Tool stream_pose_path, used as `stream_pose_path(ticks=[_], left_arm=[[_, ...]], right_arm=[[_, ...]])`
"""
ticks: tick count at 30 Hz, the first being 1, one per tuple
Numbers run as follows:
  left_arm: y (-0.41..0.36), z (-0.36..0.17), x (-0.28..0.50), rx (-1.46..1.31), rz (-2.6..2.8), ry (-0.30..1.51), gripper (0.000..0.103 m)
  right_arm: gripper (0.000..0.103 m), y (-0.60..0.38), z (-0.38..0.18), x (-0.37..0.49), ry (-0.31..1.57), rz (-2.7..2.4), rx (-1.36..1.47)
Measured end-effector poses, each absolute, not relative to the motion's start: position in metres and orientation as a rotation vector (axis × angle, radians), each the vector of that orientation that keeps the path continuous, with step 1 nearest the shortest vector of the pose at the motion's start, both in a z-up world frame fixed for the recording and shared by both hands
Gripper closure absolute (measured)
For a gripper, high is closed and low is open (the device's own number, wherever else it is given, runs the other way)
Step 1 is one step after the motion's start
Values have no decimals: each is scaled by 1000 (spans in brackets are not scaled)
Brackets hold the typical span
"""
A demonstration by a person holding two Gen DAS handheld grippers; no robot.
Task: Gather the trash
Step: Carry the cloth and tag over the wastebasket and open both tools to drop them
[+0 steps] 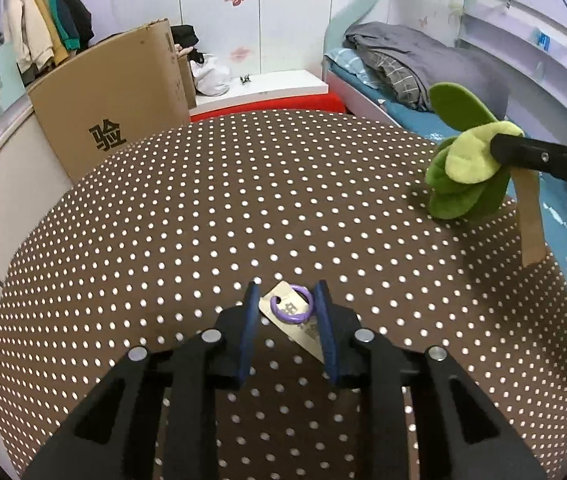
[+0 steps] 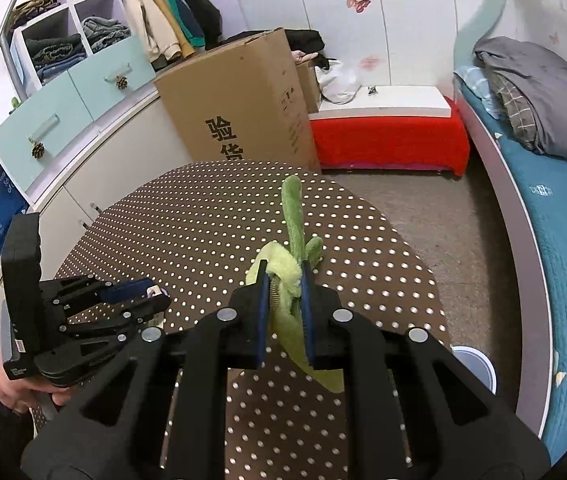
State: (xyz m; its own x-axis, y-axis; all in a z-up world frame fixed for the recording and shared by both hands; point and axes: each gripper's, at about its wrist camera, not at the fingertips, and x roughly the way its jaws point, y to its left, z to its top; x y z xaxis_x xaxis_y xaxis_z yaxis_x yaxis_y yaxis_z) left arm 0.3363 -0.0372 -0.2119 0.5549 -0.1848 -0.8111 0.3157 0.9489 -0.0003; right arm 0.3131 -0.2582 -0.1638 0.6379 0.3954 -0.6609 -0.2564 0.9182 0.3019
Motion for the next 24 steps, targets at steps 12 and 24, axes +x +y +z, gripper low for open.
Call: stream_pose_path(ticks=[12,24], left_arm=[[-55,-168,294,103,-347,843,77],[-132,-98,275,101,-493,694,77]], right_arm=[[89,-300,-127,282,697,349,212],[89,-377,-89,240,570,243,271]])
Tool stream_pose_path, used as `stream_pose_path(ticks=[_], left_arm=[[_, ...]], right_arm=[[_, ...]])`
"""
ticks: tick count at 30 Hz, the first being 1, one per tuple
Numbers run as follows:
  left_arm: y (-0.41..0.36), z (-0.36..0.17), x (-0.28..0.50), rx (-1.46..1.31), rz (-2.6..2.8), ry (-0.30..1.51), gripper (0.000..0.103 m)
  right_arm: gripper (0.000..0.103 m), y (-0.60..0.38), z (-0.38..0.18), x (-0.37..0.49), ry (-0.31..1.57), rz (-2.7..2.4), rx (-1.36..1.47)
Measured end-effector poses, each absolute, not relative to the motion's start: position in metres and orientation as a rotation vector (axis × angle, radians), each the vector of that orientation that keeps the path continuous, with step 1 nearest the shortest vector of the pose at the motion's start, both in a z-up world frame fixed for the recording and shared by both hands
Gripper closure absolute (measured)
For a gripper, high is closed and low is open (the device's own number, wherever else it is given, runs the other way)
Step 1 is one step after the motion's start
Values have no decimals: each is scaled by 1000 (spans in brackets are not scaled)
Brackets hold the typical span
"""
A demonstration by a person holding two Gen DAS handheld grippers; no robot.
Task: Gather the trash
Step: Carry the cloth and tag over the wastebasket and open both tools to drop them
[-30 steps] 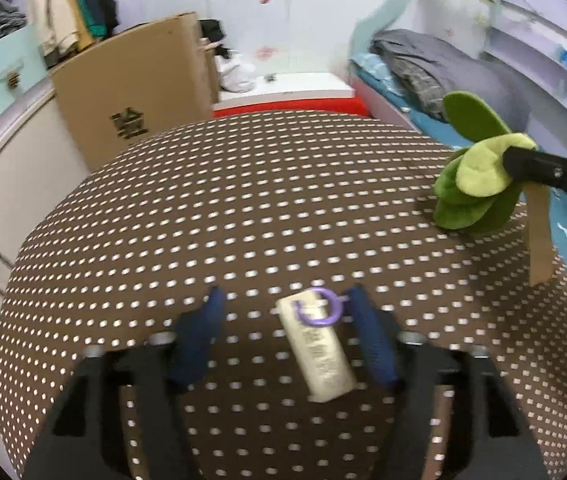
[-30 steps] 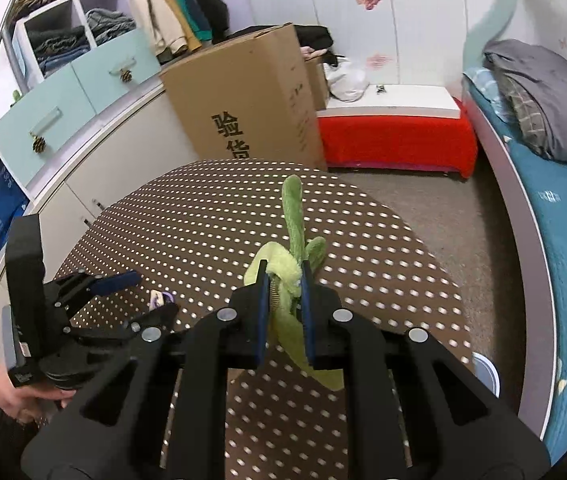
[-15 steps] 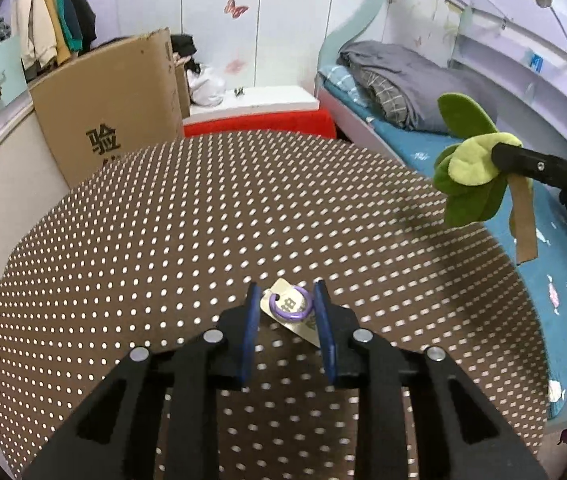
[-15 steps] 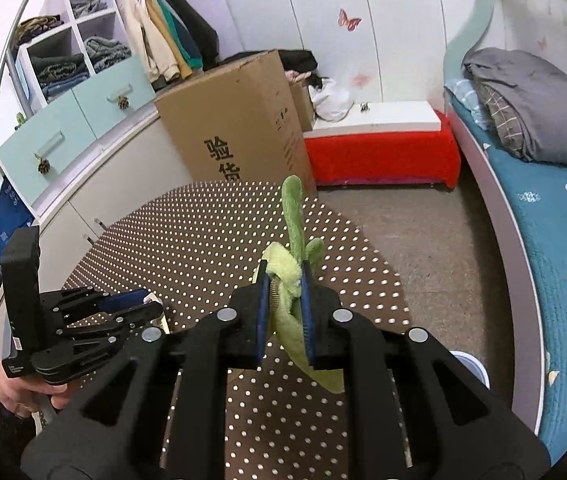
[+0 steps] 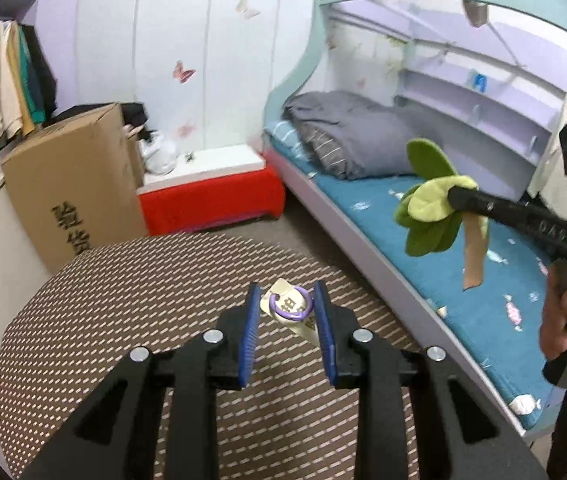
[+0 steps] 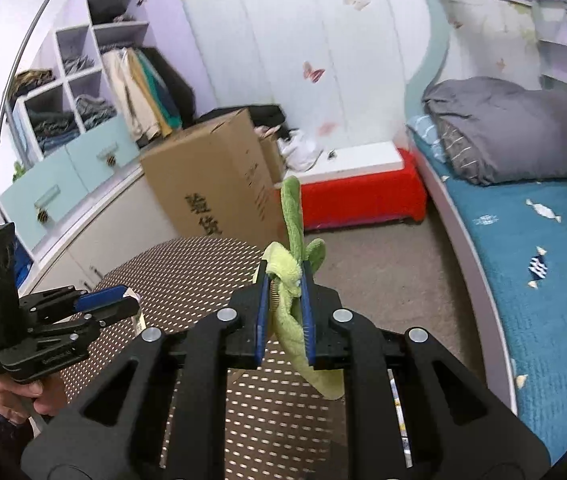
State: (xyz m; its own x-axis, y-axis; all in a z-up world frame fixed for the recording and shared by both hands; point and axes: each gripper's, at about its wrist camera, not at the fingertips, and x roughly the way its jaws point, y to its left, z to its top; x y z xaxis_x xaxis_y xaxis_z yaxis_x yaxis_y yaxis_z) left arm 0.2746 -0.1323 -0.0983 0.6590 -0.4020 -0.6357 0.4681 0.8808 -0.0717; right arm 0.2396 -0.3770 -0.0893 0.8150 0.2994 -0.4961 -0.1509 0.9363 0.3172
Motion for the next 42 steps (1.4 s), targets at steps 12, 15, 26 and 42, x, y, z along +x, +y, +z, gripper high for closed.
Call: stream_pose_path(ticks=[12,15,26,42], left_arm=[[-256,-102,276,164,-669,713,77],[-287,-118,281,201,-701,754,77],[-389,-207,304,428,-754,953,77],[-441,-284,355,619,-672,1136,13]], right_arm=[[89,-490,-109,214,567,37,394],[89,-513,-136,217,613,-6,441],[88,-559,-252,246,818,-66,608],[25,-581,-362,275,1007,-65,894]])
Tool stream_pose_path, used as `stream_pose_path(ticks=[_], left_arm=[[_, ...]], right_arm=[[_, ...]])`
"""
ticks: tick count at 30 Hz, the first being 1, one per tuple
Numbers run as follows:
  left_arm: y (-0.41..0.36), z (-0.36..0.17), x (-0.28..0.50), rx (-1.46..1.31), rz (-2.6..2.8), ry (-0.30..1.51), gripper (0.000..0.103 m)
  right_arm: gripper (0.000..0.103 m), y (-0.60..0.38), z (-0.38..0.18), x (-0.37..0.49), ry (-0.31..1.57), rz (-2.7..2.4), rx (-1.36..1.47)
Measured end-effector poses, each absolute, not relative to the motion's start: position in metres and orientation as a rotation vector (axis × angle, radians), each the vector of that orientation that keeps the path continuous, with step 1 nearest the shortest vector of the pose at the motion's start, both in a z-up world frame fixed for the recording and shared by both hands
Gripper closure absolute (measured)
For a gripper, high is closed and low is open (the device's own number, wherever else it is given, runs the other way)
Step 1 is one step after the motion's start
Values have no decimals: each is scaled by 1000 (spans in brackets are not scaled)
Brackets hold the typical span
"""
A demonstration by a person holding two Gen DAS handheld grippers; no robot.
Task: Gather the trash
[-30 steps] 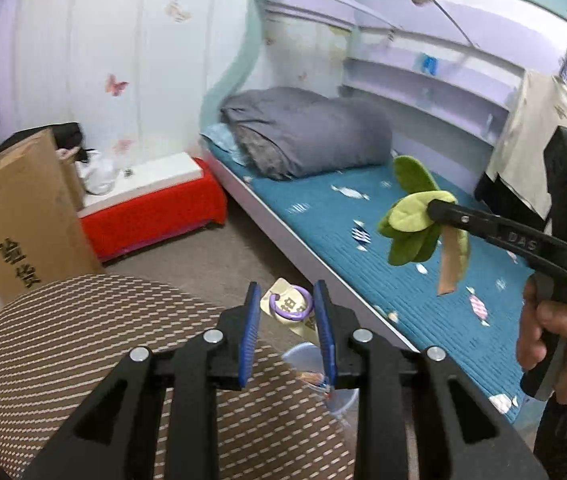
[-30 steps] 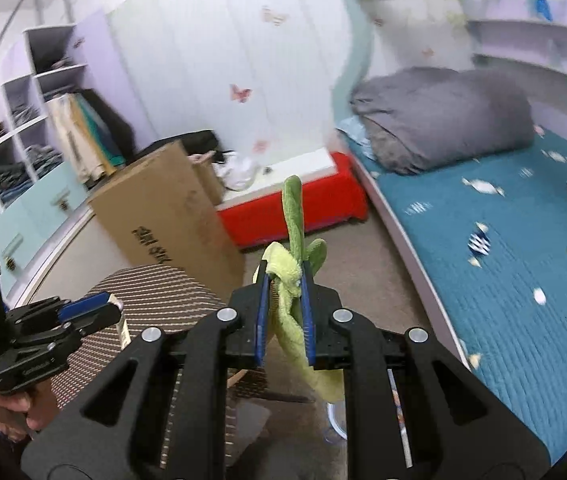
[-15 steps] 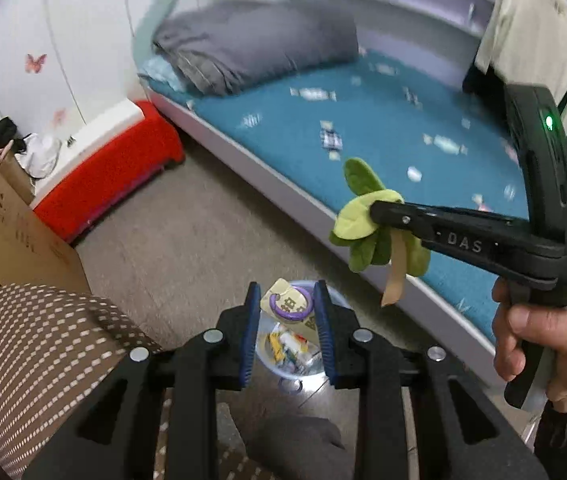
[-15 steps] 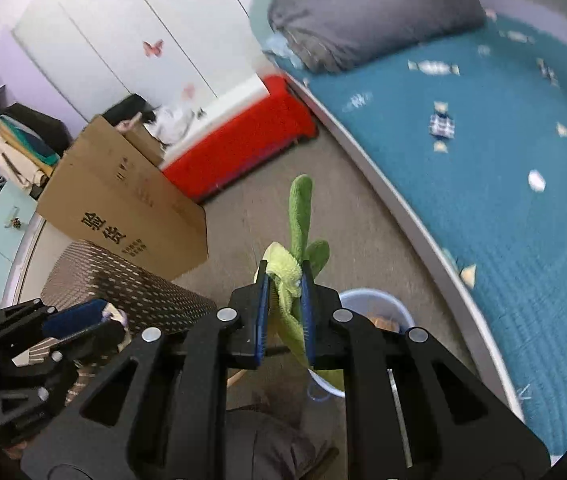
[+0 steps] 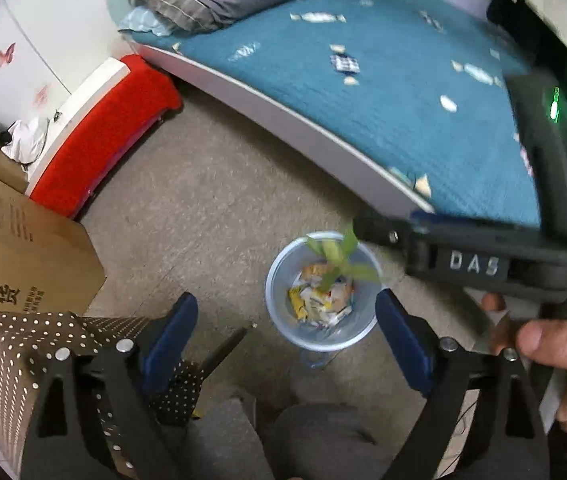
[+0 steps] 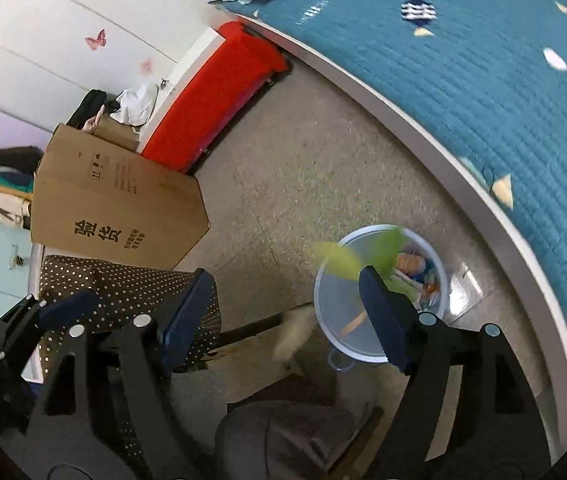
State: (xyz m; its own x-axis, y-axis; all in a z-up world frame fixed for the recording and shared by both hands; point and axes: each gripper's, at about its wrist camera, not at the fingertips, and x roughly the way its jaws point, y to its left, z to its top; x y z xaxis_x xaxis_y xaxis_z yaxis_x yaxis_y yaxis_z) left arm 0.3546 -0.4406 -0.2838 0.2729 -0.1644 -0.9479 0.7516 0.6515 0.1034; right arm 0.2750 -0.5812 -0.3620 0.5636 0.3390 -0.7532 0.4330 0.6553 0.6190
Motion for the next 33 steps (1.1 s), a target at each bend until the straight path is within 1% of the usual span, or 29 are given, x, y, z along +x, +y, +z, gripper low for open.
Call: stream_pose_path(ticks=[3,6,12,16,22,30,33], left_arm=[[-434,-274,352,606,-650,1107,11],[-424,-260,342,566,-639,1070,11],[-390,-222,321,463,-619,965,10],[-361,-193,298,387,-583,902,9],[-300,-146,257,279,-498,776,7],[-217,-87,199,176,-331,591,6],[-189,-66,175,150,-260,521,6]], right_arm=[[13,-581,-359,268,1001,-80,905],[6,-580,-350,260,993,-106,888],[6,-569,-314,240,959,-146,828],[6,-547,-276,228,933,-136,768],[6,-499,-205,205,863,-89,626],[6,-418,-106,156,701,-58,428],[6,-394,-80,134,646,-61,374]])
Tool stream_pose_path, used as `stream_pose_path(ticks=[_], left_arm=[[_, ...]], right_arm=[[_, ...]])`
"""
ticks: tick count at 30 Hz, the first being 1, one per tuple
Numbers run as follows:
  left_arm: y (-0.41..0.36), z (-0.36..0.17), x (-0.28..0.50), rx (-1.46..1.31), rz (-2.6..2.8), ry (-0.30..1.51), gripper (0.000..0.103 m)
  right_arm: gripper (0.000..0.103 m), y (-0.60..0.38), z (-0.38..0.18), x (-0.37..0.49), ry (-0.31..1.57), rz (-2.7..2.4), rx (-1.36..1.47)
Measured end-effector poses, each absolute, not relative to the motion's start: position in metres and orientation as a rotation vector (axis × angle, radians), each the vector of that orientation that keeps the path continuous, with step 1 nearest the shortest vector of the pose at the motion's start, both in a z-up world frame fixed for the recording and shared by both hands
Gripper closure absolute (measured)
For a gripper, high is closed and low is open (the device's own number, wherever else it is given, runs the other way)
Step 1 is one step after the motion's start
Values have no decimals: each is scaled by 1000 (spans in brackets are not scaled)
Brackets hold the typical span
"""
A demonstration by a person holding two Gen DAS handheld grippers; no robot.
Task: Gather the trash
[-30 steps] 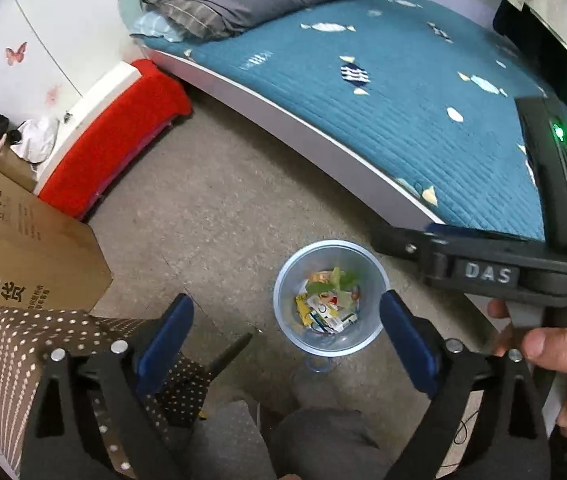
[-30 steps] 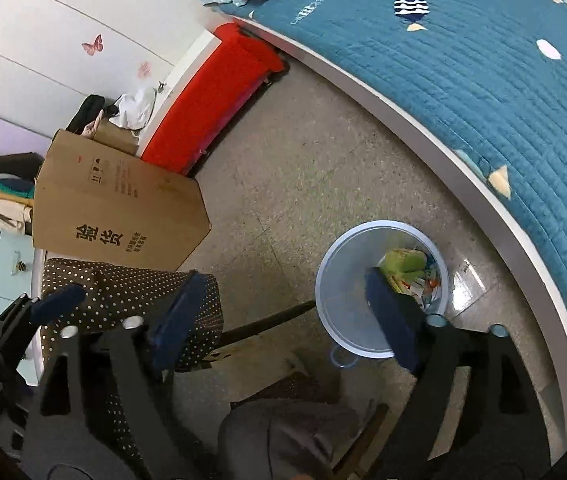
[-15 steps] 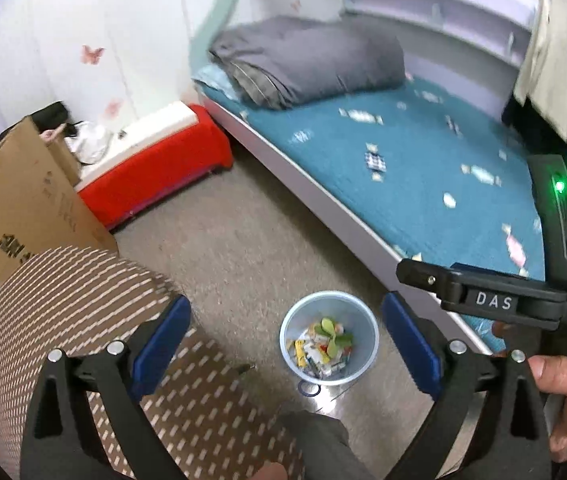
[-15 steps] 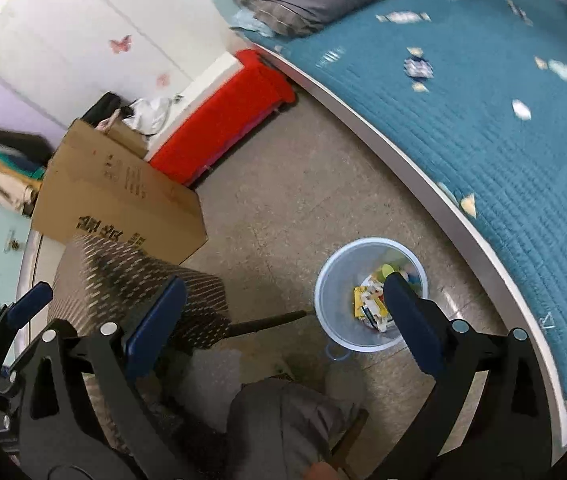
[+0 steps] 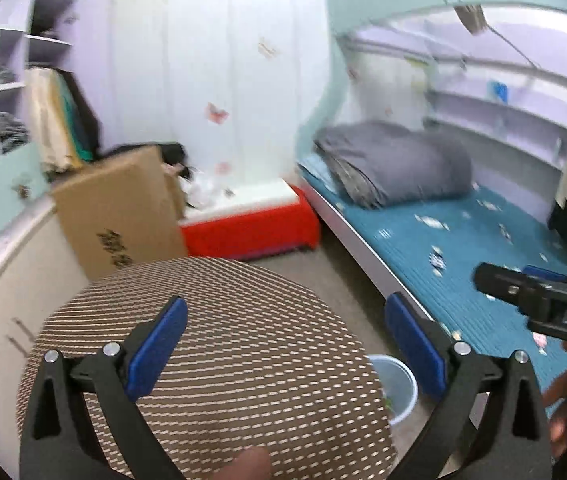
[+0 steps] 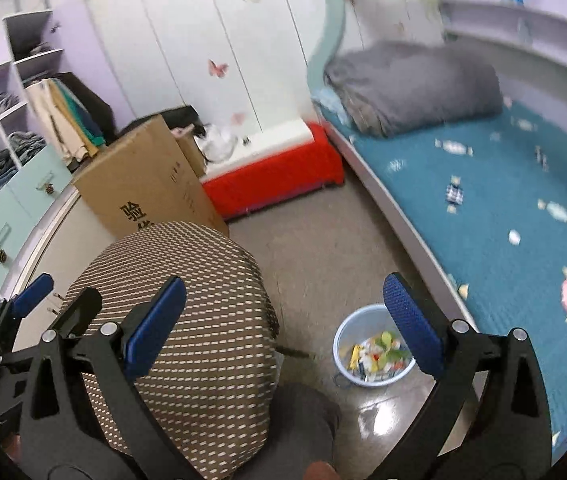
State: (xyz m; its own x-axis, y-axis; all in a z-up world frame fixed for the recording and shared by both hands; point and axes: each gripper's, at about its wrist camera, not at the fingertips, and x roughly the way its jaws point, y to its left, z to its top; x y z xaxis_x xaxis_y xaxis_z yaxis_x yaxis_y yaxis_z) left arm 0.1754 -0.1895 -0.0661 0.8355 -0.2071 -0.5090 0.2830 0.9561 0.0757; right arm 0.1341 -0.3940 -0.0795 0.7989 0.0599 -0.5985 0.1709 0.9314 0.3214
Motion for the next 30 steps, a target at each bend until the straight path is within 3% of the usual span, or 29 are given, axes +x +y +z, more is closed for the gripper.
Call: stream_pose_path(ticks=[12,30], left_arm=[[-113,2,76,30,-163,347,6],[-77,20,0,-25,-130,261,5]], right_arm=[[6,-315,6,39,401,-61,179],[6,-268,25,-21,268,-72,100]])
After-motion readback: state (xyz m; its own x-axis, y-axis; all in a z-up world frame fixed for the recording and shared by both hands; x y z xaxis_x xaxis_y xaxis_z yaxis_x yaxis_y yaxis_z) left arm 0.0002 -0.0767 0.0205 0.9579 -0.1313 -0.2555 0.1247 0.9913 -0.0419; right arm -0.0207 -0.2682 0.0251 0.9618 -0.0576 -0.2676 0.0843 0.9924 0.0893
